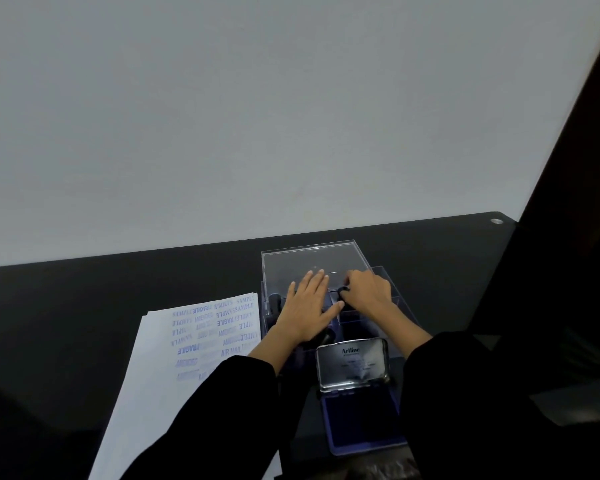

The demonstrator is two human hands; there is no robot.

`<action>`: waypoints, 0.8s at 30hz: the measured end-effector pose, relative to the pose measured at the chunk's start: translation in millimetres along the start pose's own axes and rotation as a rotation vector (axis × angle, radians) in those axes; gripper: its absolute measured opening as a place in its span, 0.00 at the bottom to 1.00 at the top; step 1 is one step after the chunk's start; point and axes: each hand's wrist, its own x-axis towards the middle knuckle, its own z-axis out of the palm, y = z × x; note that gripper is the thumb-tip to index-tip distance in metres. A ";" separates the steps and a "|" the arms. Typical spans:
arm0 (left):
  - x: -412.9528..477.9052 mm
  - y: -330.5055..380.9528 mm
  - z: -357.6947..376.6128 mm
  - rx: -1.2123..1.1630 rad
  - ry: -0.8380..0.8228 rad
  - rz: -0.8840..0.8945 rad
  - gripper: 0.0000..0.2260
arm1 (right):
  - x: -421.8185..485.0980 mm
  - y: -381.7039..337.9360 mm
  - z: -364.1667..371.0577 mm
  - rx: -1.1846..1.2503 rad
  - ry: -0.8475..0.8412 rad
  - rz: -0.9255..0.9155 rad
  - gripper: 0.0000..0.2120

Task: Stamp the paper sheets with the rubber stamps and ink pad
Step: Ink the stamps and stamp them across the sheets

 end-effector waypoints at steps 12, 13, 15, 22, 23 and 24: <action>-6.1 -29.2 -22.0 -0.078 0.132 0.004 0.23 | -2.5 -19.2 -15.4 0.060 0.041 -0.065 0.12; -6.1 -31.9 -24.2 -0.070 0.148 0.007 0.22 | -2.3 -23.0 -17.6 0.068 0.047 -0.072 0.12; -6.3 -37.1 -28.6 -0.055 0.168 0.006 0.22 | -2.2 -30.3 -21.1 0.079 0.051 -0.092 0.12; -11.6 -56.8 -27.3 -0.038 0.176 -0.057 0.21 | -5.3 -51.5 -19.4 0.042 0.011 -0.182 0.12; -13.0 -58.7 -25.5 -0.032 0.165 -0.067 0.21 | -6.0 -54.1 -16.9 0.020 0.002 -0.190 0.12; -14.3 -60.3 -23.5 -0.023 0.152 -0.078 0.21 | -6.7 -56.3 -14.0 -0.007 -0.009 -0.196 0.13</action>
